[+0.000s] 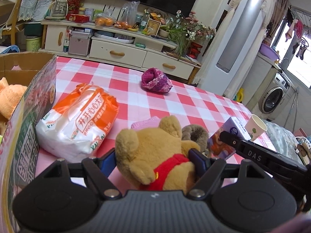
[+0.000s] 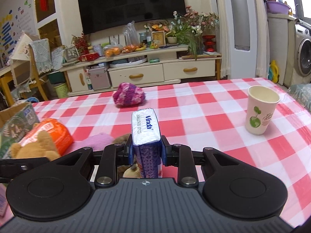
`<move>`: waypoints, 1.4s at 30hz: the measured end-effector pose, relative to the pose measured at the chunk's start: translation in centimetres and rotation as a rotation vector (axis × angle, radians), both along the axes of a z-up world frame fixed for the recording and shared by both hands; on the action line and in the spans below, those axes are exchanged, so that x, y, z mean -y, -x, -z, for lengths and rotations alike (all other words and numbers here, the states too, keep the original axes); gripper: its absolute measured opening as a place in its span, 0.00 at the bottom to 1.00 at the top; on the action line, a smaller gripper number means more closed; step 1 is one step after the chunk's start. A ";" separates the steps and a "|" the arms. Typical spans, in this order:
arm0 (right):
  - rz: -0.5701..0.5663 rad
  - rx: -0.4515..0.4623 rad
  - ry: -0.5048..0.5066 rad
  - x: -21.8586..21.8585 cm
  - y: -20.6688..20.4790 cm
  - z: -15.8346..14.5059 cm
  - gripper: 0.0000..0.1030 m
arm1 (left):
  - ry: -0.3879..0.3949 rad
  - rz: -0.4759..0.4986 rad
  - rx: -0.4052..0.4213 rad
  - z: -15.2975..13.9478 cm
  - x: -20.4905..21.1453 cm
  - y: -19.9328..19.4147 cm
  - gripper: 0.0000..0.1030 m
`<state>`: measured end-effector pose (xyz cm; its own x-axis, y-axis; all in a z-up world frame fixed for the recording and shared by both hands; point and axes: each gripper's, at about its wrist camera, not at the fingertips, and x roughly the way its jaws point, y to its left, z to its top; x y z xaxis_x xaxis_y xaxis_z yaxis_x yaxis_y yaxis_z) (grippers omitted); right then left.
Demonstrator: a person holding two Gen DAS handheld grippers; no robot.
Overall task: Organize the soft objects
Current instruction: 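Carry the tissue pack and teddy bear over the cardboard box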
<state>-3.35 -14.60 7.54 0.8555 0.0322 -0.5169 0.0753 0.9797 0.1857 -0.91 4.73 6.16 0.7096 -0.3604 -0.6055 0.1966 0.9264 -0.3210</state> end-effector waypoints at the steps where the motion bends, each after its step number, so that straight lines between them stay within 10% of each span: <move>1: -0.008 -0.001 -0.012 -0.1 0.1 -0.1 0.30 | 0.000 0.001 0.001 0.0 0.0 0.0 0.76; 25: -0.188 0.037 -0.143 -5.8 1.1 -3.7 0.31 | 0.052 -0.065 0.125 -4.0 -6.1 2.0 0.76; 42: -0.455 0.124 -0.173 -15.9 -0.8 -6.9 0.32 | -0.017 -0.383 0.230 -6.5 -16.0 2.0 0.77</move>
